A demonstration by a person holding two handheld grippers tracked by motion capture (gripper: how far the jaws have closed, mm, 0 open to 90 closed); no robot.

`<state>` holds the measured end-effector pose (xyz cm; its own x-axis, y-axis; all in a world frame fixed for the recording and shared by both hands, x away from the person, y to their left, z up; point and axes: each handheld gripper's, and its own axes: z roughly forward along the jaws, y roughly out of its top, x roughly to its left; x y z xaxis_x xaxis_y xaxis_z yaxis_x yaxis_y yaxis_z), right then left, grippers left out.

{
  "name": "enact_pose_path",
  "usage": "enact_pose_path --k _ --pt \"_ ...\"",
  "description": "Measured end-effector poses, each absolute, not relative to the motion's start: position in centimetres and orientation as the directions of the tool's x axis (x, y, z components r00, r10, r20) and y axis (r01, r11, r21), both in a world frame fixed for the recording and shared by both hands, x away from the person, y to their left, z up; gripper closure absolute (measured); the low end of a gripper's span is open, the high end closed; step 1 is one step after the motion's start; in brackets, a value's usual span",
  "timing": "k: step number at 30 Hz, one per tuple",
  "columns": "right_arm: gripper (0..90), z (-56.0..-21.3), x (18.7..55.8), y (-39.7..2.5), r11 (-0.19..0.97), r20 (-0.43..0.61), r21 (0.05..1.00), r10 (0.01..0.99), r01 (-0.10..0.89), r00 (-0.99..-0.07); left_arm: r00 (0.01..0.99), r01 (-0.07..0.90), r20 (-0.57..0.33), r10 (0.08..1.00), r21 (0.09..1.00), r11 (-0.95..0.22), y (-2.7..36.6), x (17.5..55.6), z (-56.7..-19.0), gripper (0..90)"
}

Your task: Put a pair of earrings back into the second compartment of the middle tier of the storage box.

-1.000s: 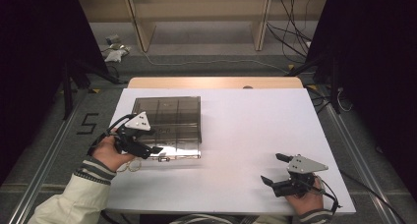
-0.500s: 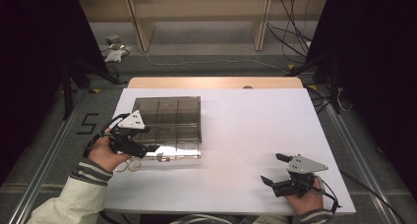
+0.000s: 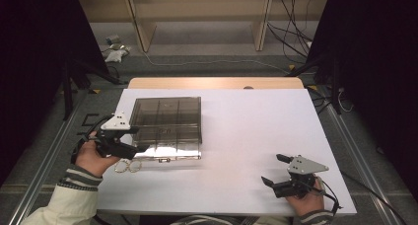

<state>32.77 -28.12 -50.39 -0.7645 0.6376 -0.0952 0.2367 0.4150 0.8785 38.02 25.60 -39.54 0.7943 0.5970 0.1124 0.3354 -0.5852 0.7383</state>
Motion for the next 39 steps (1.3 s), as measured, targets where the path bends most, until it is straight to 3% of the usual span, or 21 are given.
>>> enact_pose_path --k 21,39 --pt "7.6 -50.4 32.8 -28.1 0.416 -0.095 0.878 0.638 0.238 -0.764 0.7 0.433 0.101 0.707 0.726 -0.534 30.4 36.4 -40.9 32.7" --pt "7.7 -50.4 32.8 -28.0 0.422 -0.097 0.874 0.637 0.241 -0.765 0.644 0.552 0.099 0.759 0.626 -0.55 32.7 38.0 -44.9 35.8"
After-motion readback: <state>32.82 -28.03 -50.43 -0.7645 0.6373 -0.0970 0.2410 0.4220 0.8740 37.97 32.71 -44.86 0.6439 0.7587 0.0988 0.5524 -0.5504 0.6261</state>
